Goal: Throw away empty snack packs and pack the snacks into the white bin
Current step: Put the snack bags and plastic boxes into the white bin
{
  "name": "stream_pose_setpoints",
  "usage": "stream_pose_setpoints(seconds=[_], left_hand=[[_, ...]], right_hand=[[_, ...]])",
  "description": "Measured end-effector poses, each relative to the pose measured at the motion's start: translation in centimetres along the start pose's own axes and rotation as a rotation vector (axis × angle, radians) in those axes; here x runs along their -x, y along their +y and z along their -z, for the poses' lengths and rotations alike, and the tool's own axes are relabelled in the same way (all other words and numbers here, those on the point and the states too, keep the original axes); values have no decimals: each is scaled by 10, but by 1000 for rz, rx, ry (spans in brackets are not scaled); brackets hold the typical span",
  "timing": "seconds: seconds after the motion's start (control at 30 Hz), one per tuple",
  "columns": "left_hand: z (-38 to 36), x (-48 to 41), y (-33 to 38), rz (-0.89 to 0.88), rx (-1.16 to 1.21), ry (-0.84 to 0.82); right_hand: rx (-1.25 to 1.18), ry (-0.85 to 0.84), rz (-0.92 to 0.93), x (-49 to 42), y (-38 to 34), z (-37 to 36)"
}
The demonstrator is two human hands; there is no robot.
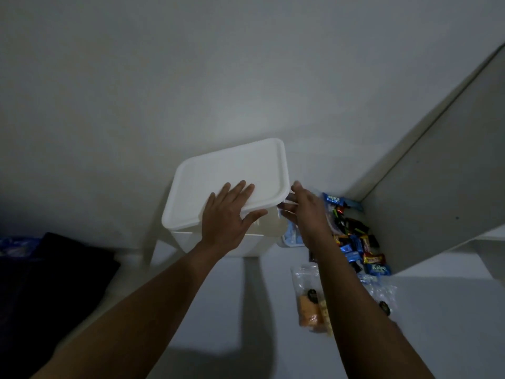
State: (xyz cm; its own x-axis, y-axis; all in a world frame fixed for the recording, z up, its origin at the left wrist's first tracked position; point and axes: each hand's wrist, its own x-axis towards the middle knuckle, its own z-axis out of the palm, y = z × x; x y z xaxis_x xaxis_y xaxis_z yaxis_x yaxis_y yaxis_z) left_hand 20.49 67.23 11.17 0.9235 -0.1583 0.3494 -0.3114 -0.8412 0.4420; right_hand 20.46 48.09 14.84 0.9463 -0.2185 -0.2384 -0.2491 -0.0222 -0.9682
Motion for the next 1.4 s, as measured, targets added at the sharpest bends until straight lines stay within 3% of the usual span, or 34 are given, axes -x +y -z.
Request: stream_pose_setpoints(seconds=[0.1,0.2,0.3,0.4,0.5,0.6,0.7,0.8,0.93,1.1,1.4], left_hand=[[3,2,1,4,33,-37],[8,5,-8,30,149,-27],[20,7,-34,309,149,149],[37,12,-66,675,200,164],[49,20,-92,706,383,206],[58,39,-95,714,419,288],[54,78,-85,684,394,376],[37,128,-84,638,332,440],[27,185,-82,795,370,319],[13,238,-77,858,331,200],[-30,269,-123,890,291,-254]], right_hand=[[-191,-151,-119,11,-38,-11],[-204,-145,-127,15,-43,-18],[-268,-179,-110,19,-36,-16],[-306,-211,-80,20,-23,-8],[-329,-258,-58,26,-15,-2],[-164,-213,52,37,3,0],[258,-74,270,54,32,-2],[471,30,260,77,69,-8],[535,36,54,113,124,-8],[659,-39,-103,148,183,-1],[871,-177,-298,145,230,24]])
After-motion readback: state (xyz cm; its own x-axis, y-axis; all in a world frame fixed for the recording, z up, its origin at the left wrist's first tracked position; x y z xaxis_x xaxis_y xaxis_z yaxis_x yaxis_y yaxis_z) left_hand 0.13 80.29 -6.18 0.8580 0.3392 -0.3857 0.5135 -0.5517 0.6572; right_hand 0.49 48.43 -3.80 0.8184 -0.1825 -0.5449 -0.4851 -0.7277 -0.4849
